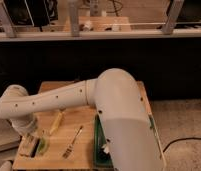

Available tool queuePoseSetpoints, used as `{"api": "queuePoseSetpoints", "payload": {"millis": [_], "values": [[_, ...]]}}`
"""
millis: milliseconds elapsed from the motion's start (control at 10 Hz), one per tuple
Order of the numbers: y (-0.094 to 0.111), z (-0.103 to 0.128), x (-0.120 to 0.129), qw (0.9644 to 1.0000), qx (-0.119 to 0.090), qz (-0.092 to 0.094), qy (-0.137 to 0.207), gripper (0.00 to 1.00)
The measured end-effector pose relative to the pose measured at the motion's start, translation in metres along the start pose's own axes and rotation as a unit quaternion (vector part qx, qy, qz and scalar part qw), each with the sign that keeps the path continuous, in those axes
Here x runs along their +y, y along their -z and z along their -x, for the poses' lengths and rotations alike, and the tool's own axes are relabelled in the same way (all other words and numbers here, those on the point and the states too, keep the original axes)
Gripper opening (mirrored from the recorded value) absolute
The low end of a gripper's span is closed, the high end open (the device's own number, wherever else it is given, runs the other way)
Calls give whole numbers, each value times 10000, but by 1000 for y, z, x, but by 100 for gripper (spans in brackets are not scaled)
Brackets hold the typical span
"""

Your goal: Place eraser in plastic cup

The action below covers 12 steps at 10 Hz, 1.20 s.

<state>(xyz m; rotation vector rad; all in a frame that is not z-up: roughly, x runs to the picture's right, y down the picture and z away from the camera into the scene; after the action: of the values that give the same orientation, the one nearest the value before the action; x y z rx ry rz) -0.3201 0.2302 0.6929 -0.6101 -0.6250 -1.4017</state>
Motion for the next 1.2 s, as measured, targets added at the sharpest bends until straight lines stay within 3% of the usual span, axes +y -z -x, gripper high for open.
{"api": "queuePoseSetpoints", "payload": {"millis": [500,700,1200], "values": [[-6,-3,5,9999,-7,61,96,5],[-7,-4,6,9999,-22,84,72,20],[-9,-3,8,9999,-46,96,27,73]]}}
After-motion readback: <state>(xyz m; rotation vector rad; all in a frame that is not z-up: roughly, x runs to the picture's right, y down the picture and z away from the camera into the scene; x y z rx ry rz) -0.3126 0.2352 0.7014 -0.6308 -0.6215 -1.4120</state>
